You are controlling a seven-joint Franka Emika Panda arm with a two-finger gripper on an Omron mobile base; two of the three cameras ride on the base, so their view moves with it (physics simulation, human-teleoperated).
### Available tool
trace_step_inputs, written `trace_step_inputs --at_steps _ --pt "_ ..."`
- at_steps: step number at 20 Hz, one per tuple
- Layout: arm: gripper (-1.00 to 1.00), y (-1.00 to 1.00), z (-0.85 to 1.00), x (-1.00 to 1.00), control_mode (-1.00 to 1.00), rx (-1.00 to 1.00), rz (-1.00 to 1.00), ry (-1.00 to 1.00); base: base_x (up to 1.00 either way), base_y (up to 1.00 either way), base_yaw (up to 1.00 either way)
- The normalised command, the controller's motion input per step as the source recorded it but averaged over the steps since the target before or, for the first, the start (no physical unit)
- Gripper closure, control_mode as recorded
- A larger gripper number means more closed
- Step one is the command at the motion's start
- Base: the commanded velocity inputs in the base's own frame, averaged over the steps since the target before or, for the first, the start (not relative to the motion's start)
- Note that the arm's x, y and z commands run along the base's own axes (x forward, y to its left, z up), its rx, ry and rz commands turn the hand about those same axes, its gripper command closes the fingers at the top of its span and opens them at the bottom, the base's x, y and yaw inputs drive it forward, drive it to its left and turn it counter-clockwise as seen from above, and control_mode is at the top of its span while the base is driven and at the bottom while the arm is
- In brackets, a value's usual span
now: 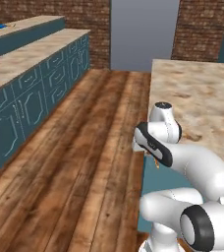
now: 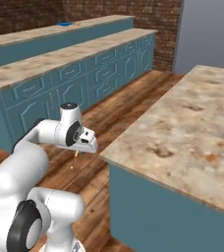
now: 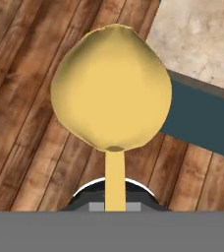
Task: Take the fork and place it on the left side of the plate. Then take the spoon and place it on the right side of the plate. Make sure they're directly next to the plate.
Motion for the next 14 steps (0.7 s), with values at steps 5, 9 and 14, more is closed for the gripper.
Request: trace_step_inputs --at_steps 5,9,14 --pt "1.00 0.00 0.00 0.00 1.00 0.00 0.00 0.00 0.28 1.00 -0.14" --pt "1.00 0.00 0.00 0.00 1.00 0.00 0.00 0.00 0.25 1.00 -0.14" --pt "1.00 0.00 0.00 0.00 1.00 0.00 0.00 0.00 0.20 1.00 -0.18"
